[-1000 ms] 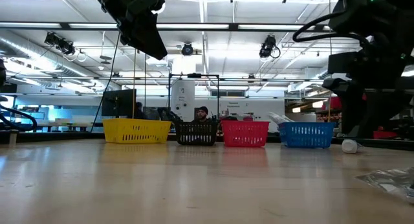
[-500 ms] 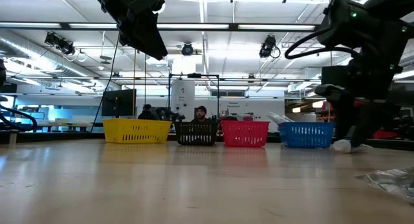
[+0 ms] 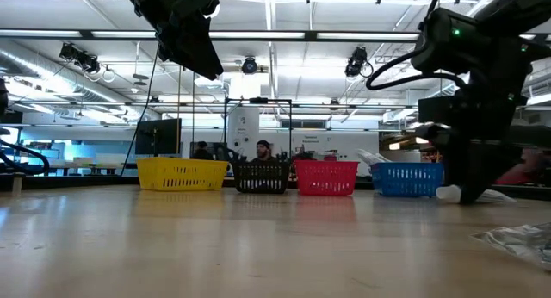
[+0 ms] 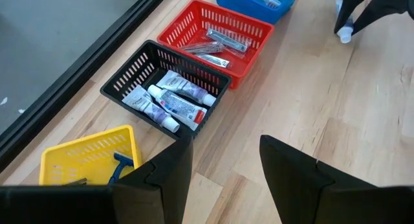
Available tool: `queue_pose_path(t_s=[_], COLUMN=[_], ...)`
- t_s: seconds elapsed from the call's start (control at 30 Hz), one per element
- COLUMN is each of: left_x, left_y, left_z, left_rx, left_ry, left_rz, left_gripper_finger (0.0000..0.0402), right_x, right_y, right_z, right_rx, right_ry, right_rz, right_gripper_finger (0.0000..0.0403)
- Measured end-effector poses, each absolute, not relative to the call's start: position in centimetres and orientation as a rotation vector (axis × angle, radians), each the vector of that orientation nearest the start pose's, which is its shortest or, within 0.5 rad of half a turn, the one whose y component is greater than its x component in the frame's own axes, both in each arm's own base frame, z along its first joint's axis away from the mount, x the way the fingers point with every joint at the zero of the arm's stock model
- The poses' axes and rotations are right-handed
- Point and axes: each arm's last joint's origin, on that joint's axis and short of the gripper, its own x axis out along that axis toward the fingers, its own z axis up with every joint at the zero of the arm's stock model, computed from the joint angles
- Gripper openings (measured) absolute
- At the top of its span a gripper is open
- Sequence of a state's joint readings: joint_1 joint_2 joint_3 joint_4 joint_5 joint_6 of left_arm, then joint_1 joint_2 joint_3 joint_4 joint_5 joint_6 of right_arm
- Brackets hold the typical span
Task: Pick & Place Travel size toiletries
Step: Put the white toothpaste into the black basket
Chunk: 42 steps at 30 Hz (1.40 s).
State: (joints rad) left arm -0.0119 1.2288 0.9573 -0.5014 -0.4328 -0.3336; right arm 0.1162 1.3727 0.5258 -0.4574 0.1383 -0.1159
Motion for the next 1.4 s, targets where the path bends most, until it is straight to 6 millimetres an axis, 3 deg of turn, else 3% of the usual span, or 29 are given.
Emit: queue_pose_path(t_s=[0.2,0.3,0.47,0.6,0.7,0.83,1.0,1.2,1.4], left_x=[25.1,25.1,25.3,25.7,26.0,26.5,26.7,25.4,26.7], left_y=[0.9,0.9,0.9,0.9,0.9,0.3,-0.3,-0.2,-0.4], left_z=[27.9,27.9,28.1,28.6,28.9,28.7,26.5,23.9,22.2], left_rx=[-0.141,-0.143,-0.150,-0.142,-0.128,-0.096,-0.122,-0.198,-0.160], left_ry=[0.682,0.681,0.647,0.595,0.555,0.469,0.255,0.017,-0.013], left_rz=[0.520,0.520,0.516,0.501,0.481,0.434,0.395,0.375,0.305], left_gripper_finger=[0.0190,0.0190,0.0190,0.0190,0.0190,0.0190,0.0190,0.0190,0.0190], right_x=[20.5,21.6,24.7,26.6,27.1,27.1,26.9,26.8,28.2], right_y=[2.0,2.1,2.4,2.3,2.1,1.6,0.7,-0.3,-0.5], right_z=[12.6,13.0,15.5,18.6,21.2,23.4,23.8,23.7,22.6], right_rx=[-0.190,-0.134,-0.103,-0.127,-0.078,0.009,0.214,0.278,0.277], right_ry=[1.233,1.114,0.722,0.347,0.081,-0.145,-0.226,-0.237,-0.200], right_rz=[0.005,-0.016,-0.030,-0.087,-0.123,-0.150,-0.349,-0.473,-0.520], right_gripper_finger=[0.0096,0.0095,0.0094,0.0094,0.0094,0.0094,0.0094,0.0094,0.0094])
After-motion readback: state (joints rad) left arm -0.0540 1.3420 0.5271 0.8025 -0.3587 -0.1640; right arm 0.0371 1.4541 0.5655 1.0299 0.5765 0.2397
